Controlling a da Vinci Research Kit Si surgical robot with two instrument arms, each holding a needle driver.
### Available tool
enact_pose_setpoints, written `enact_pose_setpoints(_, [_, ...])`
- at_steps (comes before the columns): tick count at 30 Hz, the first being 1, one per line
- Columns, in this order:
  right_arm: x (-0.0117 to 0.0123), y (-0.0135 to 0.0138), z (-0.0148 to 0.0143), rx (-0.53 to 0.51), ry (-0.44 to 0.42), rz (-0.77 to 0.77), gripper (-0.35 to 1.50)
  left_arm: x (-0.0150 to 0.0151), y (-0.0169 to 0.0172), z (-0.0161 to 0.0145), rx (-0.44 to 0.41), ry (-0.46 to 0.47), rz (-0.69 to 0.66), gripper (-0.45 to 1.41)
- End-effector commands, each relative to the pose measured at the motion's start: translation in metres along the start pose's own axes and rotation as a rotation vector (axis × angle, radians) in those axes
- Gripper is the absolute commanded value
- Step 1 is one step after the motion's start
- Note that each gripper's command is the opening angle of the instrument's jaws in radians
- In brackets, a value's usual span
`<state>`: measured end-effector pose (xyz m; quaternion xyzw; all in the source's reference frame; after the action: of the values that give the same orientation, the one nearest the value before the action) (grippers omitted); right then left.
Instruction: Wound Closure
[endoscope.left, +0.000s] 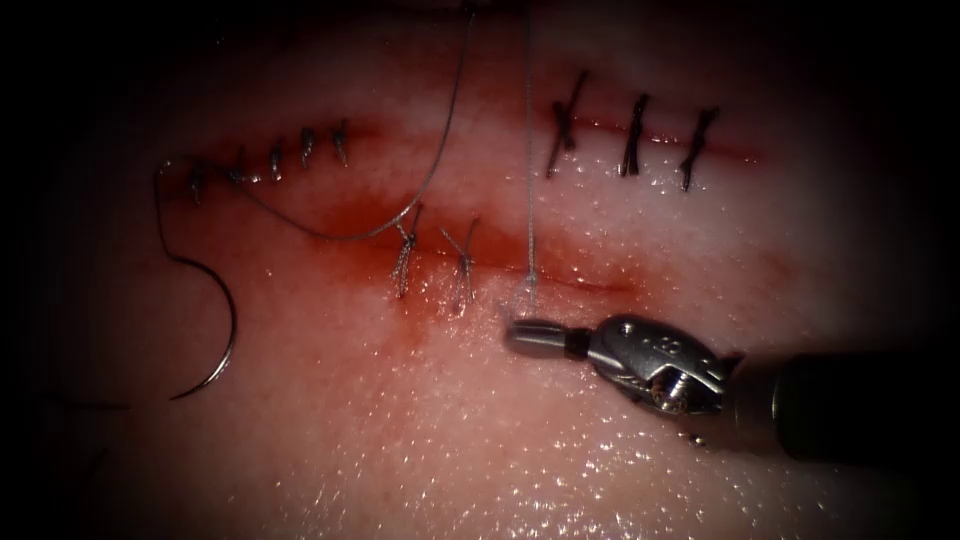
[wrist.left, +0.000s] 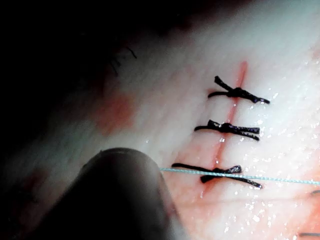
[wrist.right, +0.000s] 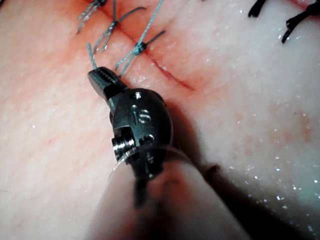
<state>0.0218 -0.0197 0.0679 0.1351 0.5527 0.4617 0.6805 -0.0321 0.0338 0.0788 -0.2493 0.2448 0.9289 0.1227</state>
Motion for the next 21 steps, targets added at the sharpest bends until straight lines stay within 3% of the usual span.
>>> enact_pose_setpoints(1, [-0.0009,-0.0001,0.0006,-0.007,0.008,0.002,-0.35,0.0002,-0.0002,0.0006,0.006,0.009,0.001,-0.45])
enact_pose_setpoints(9, [-0.0020,-0.0004,0.0014,-0.011,0.020,-0.008,-0.35,0.0004,-0.0026,0.0011,0.037,-0.022,0.047,-0.45])
enact_pose_setpoints(14, [-0.0044,-0.0015,0.0013,0.054,-0.084,0.038,-0.35,0.0013,-0.0020,0.0027,0.049,-0.019,0.068,-0.45])
enact_pose_setpoints(21, [-0.0056,-0.0043,0.0005,0.101,-0.137,0.075,-0.35,0.0018,-0.0020,0.0035,0.071,-0.013,0.096,-0.45])
